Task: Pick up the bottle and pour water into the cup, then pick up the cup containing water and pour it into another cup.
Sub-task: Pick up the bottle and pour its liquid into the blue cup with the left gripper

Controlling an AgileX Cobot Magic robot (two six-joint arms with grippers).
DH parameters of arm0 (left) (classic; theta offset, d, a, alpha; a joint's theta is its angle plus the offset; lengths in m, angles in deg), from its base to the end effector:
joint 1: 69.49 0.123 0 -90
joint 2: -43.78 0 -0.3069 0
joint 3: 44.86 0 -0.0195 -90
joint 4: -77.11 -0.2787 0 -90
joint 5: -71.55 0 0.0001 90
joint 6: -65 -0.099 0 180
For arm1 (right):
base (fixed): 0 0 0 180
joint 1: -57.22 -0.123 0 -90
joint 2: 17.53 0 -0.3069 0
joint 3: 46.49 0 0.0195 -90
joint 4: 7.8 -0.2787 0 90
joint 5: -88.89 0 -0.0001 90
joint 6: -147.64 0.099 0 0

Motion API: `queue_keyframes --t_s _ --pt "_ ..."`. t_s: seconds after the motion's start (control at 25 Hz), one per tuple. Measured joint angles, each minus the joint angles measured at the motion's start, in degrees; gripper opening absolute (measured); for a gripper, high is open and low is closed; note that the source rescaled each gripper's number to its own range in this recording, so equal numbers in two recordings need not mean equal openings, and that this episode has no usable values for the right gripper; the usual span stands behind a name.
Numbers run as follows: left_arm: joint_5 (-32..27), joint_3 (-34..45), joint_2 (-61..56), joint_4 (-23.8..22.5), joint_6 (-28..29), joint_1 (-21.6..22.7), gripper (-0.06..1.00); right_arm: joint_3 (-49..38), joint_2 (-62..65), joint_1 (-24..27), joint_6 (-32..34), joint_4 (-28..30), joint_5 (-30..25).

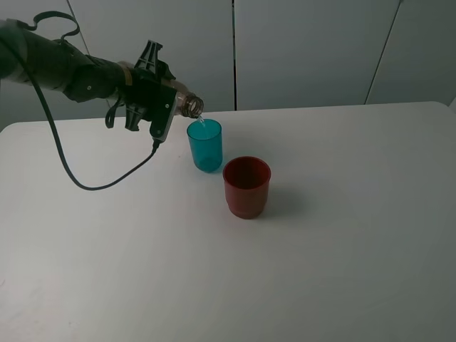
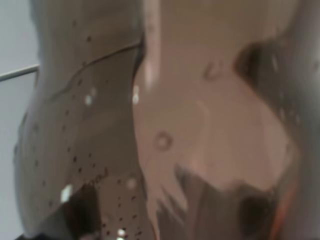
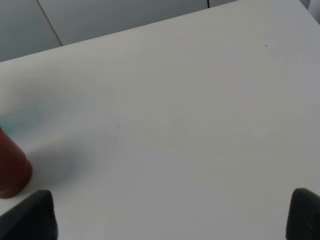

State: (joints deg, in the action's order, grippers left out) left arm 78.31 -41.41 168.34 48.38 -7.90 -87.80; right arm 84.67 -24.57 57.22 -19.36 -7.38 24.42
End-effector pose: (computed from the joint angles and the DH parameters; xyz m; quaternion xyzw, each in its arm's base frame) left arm 0.4629 -0.1590 0.1669 0.7634 0.4269 0.3027 0.3785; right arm 0.0006 -0.0007 0.2830 0.0985 0.8619 0.0527 0.4946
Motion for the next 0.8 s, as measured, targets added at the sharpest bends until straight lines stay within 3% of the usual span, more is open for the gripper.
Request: queue_keyframes --t_s 0.8 --pt "0.3 0.0 0.0 -0.1 -7.0 0.0 0.00 0.0 0.0 0.0 0.2 0.0 0.0"
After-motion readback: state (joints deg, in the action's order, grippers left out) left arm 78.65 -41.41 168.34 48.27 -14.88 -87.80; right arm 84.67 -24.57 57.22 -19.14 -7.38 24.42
